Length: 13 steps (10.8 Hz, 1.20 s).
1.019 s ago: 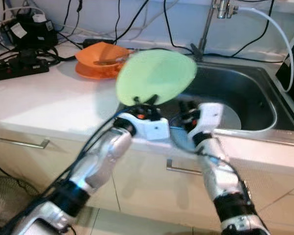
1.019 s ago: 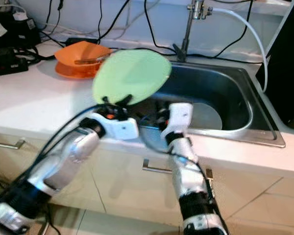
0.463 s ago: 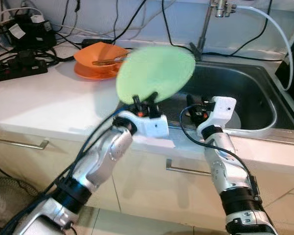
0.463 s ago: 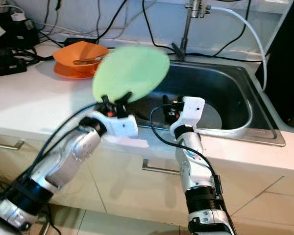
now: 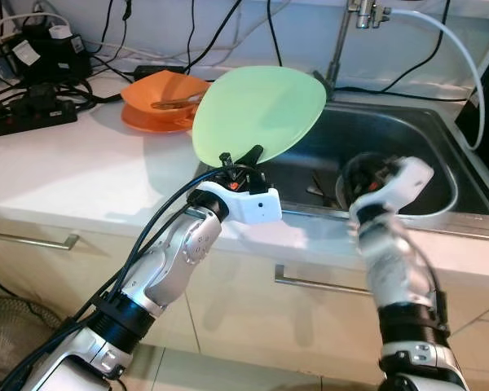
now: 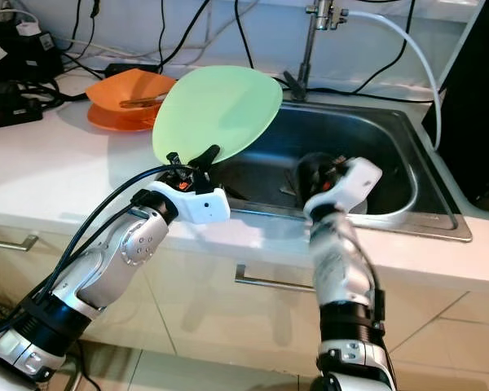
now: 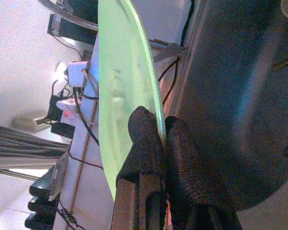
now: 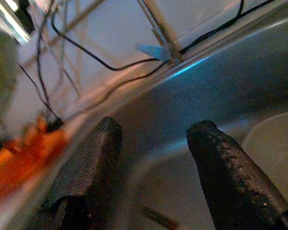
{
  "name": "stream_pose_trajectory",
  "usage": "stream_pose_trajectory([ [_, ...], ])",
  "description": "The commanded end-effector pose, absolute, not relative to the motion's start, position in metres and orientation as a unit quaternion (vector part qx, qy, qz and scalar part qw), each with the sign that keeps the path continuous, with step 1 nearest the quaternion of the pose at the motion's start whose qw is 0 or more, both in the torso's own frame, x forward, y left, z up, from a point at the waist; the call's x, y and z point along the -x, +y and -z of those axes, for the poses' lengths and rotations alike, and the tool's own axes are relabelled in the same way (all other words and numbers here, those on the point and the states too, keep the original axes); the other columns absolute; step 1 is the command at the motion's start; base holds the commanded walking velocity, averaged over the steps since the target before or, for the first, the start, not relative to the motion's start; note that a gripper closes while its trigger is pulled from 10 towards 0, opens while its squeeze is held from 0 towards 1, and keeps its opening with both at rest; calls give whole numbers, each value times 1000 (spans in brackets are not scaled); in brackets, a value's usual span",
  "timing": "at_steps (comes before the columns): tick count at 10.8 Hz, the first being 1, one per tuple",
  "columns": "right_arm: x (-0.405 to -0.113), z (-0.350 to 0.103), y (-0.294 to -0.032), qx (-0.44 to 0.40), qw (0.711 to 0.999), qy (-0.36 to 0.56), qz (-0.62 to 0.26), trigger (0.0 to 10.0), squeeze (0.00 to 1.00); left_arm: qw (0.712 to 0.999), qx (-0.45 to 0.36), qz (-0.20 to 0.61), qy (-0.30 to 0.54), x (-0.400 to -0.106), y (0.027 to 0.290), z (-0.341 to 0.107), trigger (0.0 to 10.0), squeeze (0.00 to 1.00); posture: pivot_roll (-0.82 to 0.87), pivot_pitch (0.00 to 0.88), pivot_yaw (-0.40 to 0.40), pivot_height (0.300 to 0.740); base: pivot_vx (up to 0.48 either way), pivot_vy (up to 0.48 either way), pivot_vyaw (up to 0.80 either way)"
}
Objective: Kitchen organization
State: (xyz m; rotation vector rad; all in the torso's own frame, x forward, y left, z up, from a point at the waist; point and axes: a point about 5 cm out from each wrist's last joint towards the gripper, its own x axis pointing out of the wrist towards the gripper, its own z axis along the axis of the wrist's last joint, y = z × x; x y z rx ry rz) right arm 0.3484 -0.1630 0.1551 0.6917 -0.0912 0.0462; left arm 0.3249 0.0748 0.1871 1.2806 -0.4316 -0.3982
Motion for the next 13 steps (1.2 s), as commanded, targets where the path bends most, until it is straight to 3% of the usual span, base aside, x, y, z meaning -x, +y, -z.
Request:
stream_pose_trajectory([
  [1,-350,-169,-155,-397,914,-52,-62,10000,0,764,-588,162,-213,-329,76,-198,10000,0,171,0,14,740,0,0,0],
  [2,-348,-178,-148,-440,890,-56,-104,10000,0,763,-589,165,-209,-329,76,-198,10000,0,173,0,14,740,0,0,0],
  [5,-341,-195,-134,-463,867,-63,-173,10000,0,762,-591,175,-199,-329,76,-193,10000,0,173,2,14,740,0,0,0],
  [13,-340,-198,-122,-468,860,-50,-200,10000,0,751,-595,210,-193,-324,70,-186,10000,0,189,3,10,740,0,0,0],
])
